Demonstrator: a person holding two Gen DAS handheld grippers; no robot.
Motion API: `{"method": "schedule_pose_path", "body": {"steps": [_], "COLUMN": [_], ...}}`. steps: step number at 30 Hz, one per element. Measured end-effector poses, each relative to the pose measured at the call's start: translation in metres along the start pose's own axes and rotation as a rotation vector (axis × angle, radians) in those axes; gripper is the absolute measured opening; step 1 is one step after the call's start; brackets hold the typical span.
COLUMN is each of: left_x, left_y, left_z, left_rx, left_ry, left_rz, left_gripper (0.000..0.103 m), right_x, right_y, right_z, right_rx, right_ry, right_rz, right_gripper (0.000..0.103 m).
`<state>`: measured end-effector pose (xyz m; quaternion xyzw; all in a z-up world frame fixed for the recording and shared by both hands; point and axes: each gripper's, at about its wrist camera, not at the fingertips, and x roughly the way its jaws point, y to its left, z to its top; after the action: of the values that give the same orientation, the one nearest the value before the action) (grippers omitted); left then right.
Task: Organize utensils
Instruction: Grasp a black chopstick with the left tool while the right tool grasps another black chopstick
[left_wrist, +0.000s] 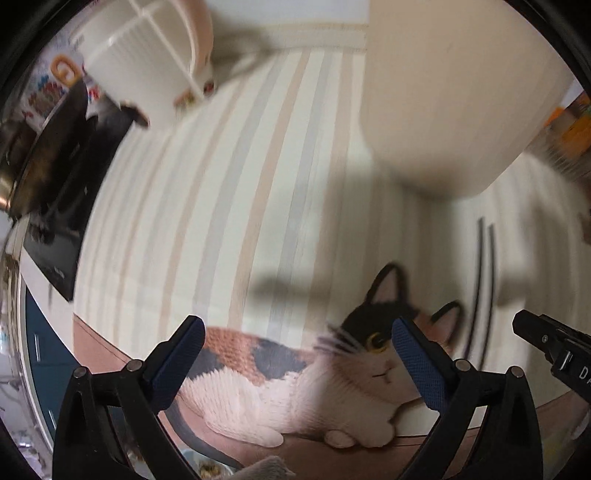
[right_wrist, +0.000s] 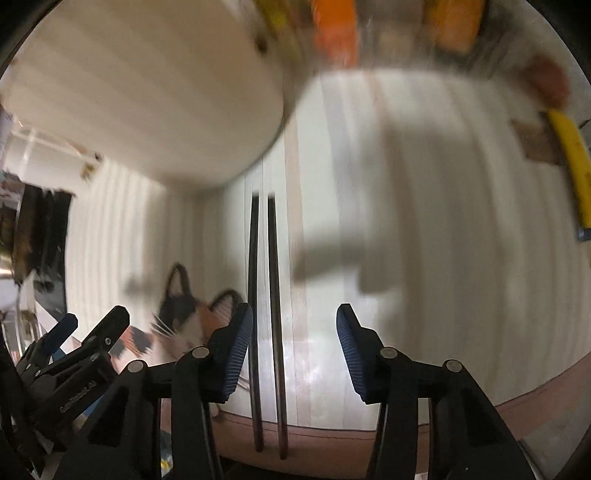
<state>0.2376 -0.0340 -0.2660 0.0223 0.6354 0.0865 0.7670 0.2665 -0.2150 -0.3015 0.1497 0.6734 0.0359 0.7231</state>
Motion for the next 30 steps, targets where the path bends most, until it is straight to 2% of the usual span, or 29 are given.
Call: {"method": "schedule_pose_path", "body": {"steps": [2, 5, 6, 7, 9, 14, 19, 21, 23, 24, 25, 27, 29, 30], "left_x": [0.009, 0.014, 0.015, 0.014, 0.012, 0.006, 0.006, 0.008, 0.012, 0.015, 0.017, 0.019, 0.016, 0.015], "left_y": [0.002, 0.002, 0.001, -0.001, -0.006, -0.033, -0.077, -0.095, -0.108, -0.115, -0.119, -0.121, -0.118, -0.116], "left_z": [-0.003, -0.006, -0.007, -0.008, -0.009, -0.012, -0.012, -0.012, -0.012, -0.013, -0.013, -0.013, -0.011, -0.010], "left_rx": [-0.003, 0.005, 0.009, 0.010, 0.014, 0.075, 0.141, 0.172, 0.206, 0.227, 0.236, 0.234, 0.233, 0.237], "left_ry": [0.021, 0.028, 0.027, 0.026, 0.022, 0.011, 0.057, 0.072, 0.085, 0.091, 0.094, 0.088, 0.078, 0.075], "left_rz": [0.011, 0.021, 0.021, 0.018, 0.010, -0.025, -0.150, -0.182, -0.175, -0.166, -0.158, -0.163, -0.176, -0.167], "left_gripper": [0.103, 0.103, 0.103, 0.103, 0.103, 0.103, 0.101, 0.093, 0.075, 0.071, 0.056, 0.042, 0.017, 0.012], "right_x": [0.013, 0.027, 0.032, 0.030, 0.034, 0.032, 0.024, 0.022, 0.022, 0.023, 0.024, 0.025, 0.024, 0.023], "right_y": [0.005, 0.015, 0.019, 0.024, 0.027, -0.011, -0.068, -0.087, -0.100, -0.104, -0.108, -0.112, -0.115, -0.108], "right_z": [-0.002, -0.004, -0.005, -0.005, -0.007, -0.012, -0.011, -0.012, -0.014, -0.015, -0.017, -0.019, -0.018, -0.019], "right_rx": [-0.006, -0.046, -0.062, -0.094, -0.122, -0.067, 0.017, 0.046, 0.066, 0.079, 0.090, 0.100, 0.101, 0.099], "right_ry": [0.025, 0.037, 0.049, 0.028, 0.028, 0.028, 0.035, 0.040, 0.043, 0.049, 0.046, 0.043, 0.042, 0.041], "right_rz": [-0.014, -0.049, -0.066, -0.098, -0.149, -0.205, -0.250, -0.261, -0.245, -0.238, -0.221, -0.217, -0.230, -0.238], "right_gripper": [0.047, 0.040, 0.034, 0.022, 0.005, 0.005, 0.005, 0.005, 0.005, 0.005, 0.005, 0.005, 0.005, 0.006]}}
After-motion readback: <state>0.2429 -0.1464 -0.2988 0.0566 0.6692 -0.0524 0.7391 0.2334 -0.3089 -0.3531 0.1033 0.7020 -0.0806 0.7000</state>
